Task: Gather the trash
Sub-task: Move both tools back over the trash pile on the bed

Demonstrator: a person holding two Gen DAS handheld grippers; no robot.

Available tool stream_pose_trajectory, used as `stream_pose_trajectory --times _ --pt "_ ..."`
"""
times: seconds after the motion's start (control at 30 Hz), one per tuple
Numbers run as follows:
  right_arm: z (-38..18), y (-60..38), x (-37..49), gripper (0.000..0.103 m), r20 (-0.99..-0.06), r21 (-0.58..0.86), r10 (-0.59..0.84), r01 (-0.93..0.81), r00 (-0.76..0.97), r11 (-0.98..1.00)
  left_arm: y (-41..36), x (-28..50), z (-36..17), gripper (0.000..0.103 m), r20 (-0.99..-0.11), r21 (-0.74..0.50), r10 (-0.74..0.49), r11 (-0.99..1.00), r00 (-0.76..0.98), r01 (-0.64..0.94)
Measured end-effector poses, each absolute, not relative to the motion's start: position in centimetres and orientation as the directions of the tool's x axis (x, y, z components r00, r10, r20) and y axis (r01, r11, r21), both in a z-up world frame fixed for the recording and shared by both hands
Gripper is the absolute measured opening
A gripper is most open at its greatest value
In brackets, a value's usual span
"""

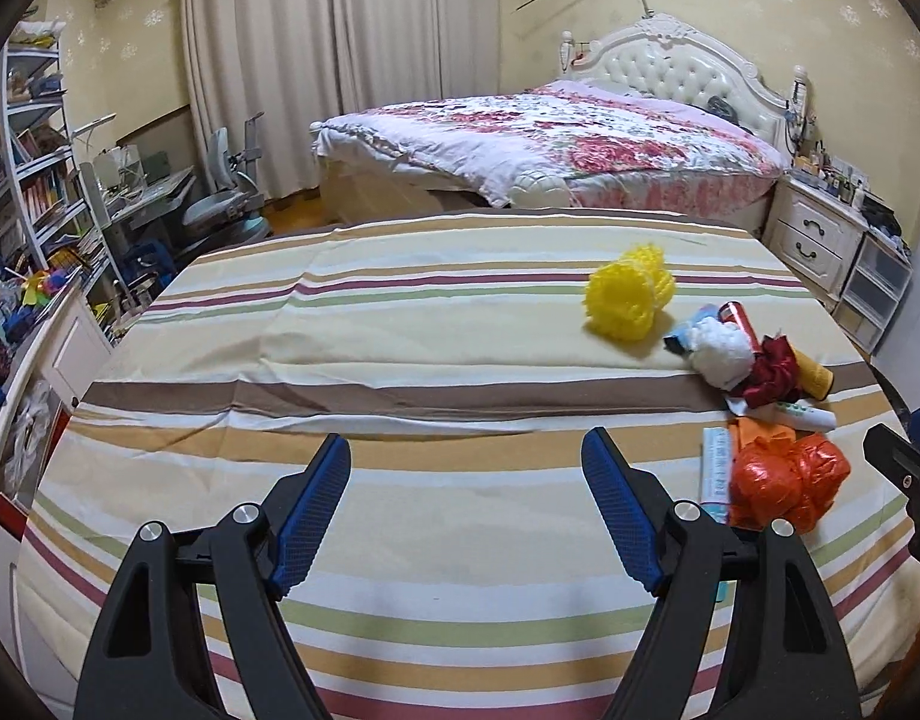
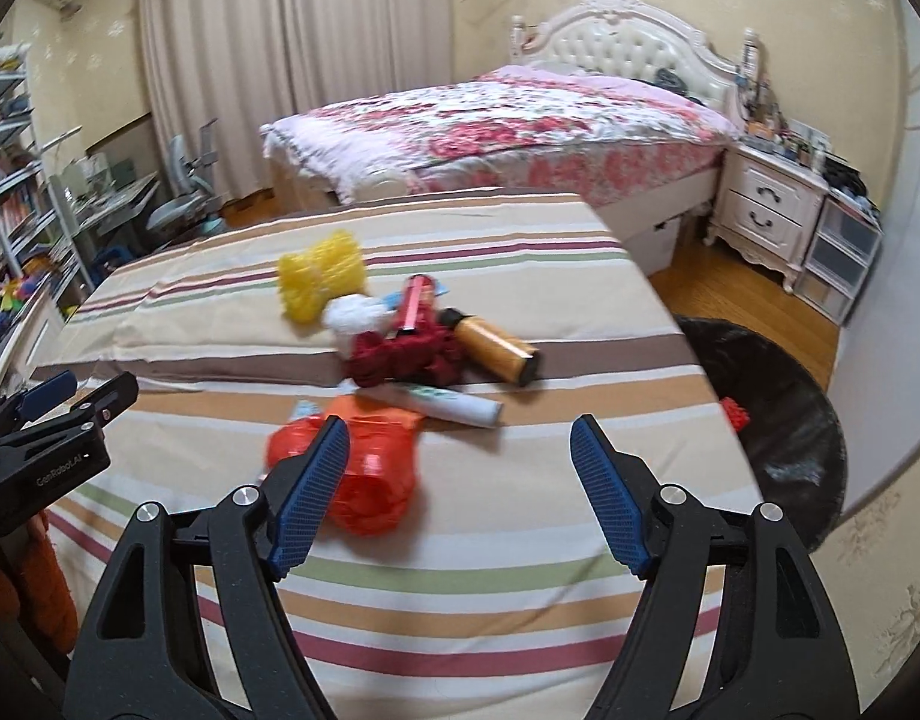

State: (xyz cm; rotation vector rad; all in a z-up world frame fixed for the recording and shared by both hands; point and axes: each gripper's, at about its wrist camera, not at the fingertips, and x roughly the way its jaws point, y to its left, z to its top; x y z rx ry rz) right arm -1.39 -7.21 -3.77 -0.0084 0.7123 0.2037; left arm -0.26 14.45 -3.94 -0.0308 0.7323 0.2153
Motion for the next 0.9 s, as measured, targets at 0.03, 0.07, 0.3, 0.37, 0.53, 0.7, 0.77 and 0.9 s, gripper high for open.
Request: stream_pose_trajectory --times 0.03,0.07,0.3,0.37,0.53,0.7,0.77,0.9 --pt "-3.9 -6.6 -1.3 0.075 -0.652 0.058 0.190 -0.202 0.734 0.978 15.1 -0.4 -4.2 0.077 -0.667 0.048 0.192 0.975 0.720 -0.215" --pt "-4.0 -6.0 -1.3 0.075 -0.656 0.055 0.197 -0.214 0.729 0.975 15.6 -0.4 -4.3 0.077 -0.668 0.048 0.198 0.973 0.717 -0.225" --pt "-5.5 -2.8 -0.7 0.075 -0.692 0.036 0.213 -0.261 0.690 0.965 18.1 -0.7 -5.0 0.077 -0.678 0.032 0.219 0.963 0.702 -0.269" --pt "-6.0 -2.3 -0.5 0.075 -0.703 0.025 0.207 -0.267 0.681 0.963 18.5 -0.7 -5.1 0.077 -0.681 0.026 0.222 0.960 0.698 -0.280" --pt "-7.1 -1.8 -0.4 0.075 -0.728 0.020 0.207 -0.283 0.653 0.959 18.8 -0.8 -5.4 0.077 -0.685 0.017 0.215 0.960 0.696 -0.279" --pt "-7.6 -1.8 -0.7 0.061 -0.739 0.040 0.239 -0.313 0.630 0.949 18.0 -0.8 -5.5 0.077 -0.690 0.014 0.200 0.965 0.696 -0.263" --pt "-7.5 -1.9 -1.0 0.059 -0.739 0.040 0.245 -0.322 0.628 0.946 17.5 -0.8 -5.6 0.077 -0.691 0.016 0.194 0.967 0.697 -0.254" --pt "-7.1 -2.3 -1.4 0.054 -0.731 0.045 0.250 -0.321 0.635 0.946 16.4 -0.7 -5.4 0.077 -0.691 0.013 0.176 0.973 0.701 -0.231"
